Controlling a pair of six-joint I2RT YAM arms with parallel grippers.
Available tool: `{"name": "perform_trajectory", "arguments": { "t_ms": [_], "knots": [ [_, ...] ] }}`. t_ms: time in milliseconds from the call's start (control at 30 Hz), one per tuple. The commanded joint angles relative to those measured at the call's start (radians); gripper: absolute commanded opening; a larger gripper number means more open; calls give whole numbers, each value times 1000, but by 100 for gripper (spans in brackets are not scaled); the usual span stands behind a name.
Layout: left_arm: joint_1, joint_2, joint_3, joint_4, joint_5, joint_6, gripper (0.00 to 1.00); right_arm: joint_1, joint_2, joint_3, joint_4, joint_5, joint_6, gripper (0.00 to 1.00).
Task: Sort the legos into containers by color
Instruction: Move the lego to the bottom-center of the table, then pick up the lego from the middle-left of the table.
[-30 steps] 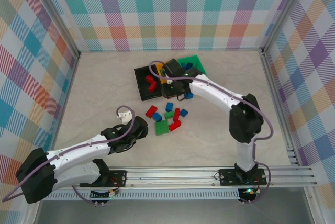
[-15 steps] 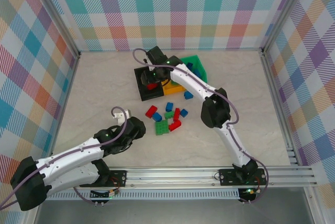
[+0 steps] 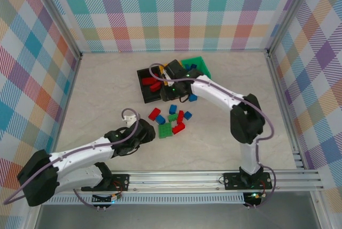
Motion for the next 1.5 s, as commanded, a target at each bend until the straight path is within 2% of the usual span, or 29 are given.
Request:
{"name": "perform_trajectory", "arguments": {
  "t_ms": [0,300,433,567,767,967,1133,1233,1467],
  "knots": [
    [-19,75,45,101,76,46,72,-26,-77,-109,69,37,17,47],
    [-28,301,171,71,163,104,75,-86,-216,-358,124,37,61,49],
    [-28,385,243,-64,119,88,68,-95,-246,-392,129,50,54,49],
    [-28,435,277,-139,75,77,67,-97,-260,-400,131,60,45,50],
    [-28,430,262,-225,31,50,64,-102,-270,-412,141,64,40,50],
    [-29,333,224,-164,65,65,67,-102,-262,-425,159,42,49,50],
    [-29,295,269,-171,43,92,70,-102,-257,-421,158,34,49,50],
    [-28,309,304,-171,37,119,70,-103,-260,-422,157,42,45,50],
    [-29,444,383,-252,22,140,67,-102,-275,-435,152,66,39,50]
  ]
}}
